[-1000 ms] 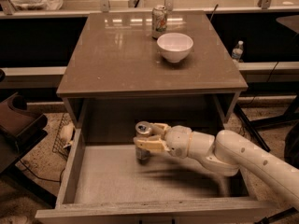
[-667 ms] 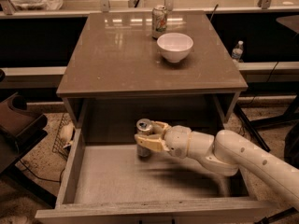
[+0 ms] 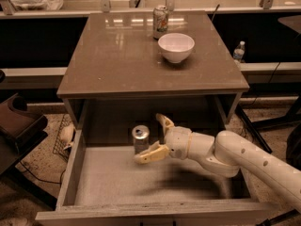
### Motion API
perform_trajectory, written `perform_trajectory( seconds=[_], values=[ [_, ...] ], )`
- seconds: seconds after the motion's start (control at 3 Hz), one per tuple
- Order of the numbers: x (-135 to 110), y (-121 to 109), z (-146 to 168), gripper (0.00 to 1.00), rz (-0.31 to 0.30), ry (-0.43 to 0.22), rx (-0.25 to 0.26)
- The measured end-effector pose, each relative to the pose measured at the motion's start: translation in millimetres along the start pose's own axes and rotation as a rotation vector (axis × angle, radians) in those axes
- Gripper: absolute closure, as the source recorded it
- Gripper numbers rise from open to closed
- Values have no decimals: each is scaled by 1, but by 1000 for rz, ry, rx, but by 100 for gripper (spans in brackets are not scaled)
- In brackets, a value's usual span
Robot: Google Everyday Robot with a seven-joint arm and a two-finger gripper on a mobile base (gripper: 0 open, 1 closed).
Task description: Place redbull can into top drawer
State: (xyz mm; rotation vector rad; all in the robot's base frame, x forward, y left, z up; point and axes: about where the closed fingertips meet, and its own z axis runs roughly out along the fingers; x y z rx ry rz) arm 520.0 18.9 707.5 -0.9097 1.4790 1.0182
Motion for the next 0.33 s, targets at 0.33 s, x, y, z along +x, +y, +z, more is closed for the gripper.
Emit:
perform_trajectory(
  seconds=[0.33],
  values=[
    [0, 0, 0, 0, 0, 0, 0]
  ],
)
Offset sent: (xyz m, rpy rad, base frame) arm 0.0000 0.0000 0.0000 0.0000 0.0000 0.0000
